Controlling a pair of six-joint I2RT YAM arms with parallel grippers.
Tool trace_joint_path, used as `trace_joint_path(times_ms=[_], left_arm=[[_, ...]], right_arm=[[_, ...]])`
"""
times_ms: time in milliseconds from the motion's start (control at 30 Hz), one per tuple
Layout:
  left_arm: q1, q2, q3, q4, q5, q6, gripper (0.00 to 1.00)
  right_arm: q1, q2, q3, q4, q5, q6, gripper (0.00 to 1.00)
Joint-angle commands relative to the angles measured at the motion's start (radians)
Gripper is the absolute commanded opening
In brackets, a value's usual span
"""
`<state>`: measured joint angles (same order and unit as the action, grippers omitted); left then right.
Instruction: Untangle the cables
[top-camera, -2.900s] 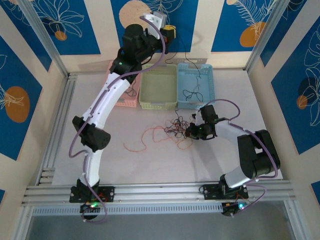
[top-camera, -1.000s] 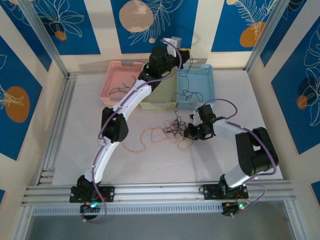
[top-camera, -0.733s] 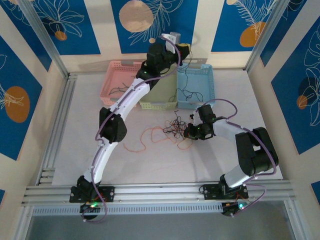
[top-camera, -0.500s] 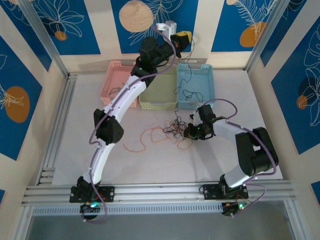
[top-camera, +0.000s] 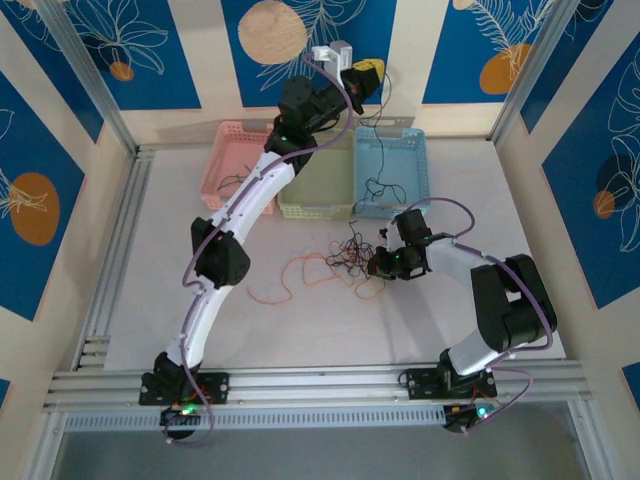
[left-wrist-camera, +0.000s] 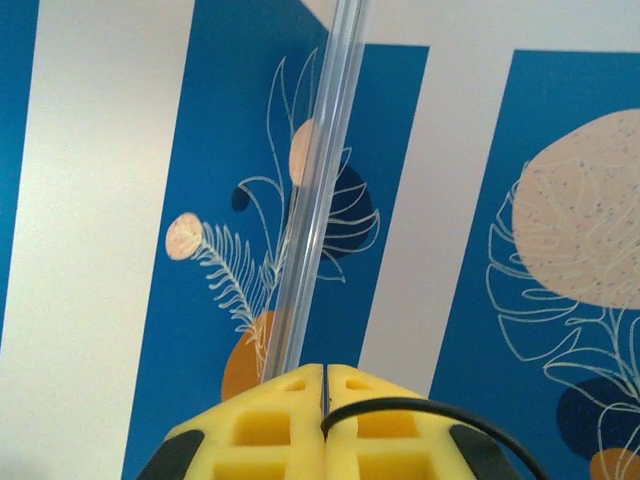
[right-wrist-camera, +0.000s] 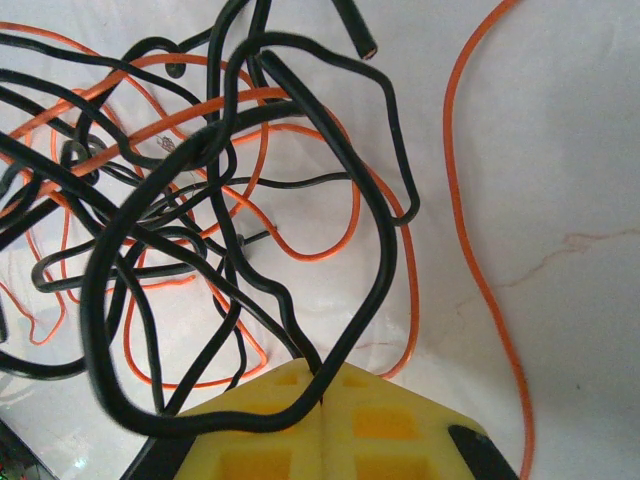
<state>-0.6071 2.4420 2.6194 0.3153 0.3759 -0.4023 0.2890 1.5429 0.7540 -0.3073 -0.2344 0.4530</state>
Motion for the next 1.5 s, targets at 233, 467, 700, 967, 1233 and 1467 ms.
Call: trace_joint_path(times_ms=[233,467,700,967,1233,1467], left_arm=[[-0.002,0.062,0.050,-0.020,-0.009,0.022,0.00],[-0.002,0.012,0.053,0.019,-0.018,0.030,0.00],[-0.015,-0.013,0.053,0.147,-0.028,-0.017,0.00],[-0.027,-0.023,0.067,0.188,-0.059,0.017,0.00],[-0.028,0.043,0.068,0.170,-0.070,0.017,0.00],[-0.022,0.156,0.093,0.099,-0.087,0.050,0.00]], right_arm=[[0.008,0.017,0.028,-0.030,-0.001,-0.013,0.00],[0.008,0.016,0.028,-0.030,-0.002,-0.014,0.00],[0.008,0.015,0.027,-0.030,-0.002,-0.014,0.00],[0.008,0.013,0.026,-0.030,-0.001,-0.014,0.00],[0.009,0.011,0.025,-0.029,-0.001,-0.014,0.00],[0.009,0.011,0.024,-0.028,-0.001,-0.013,0.00]])
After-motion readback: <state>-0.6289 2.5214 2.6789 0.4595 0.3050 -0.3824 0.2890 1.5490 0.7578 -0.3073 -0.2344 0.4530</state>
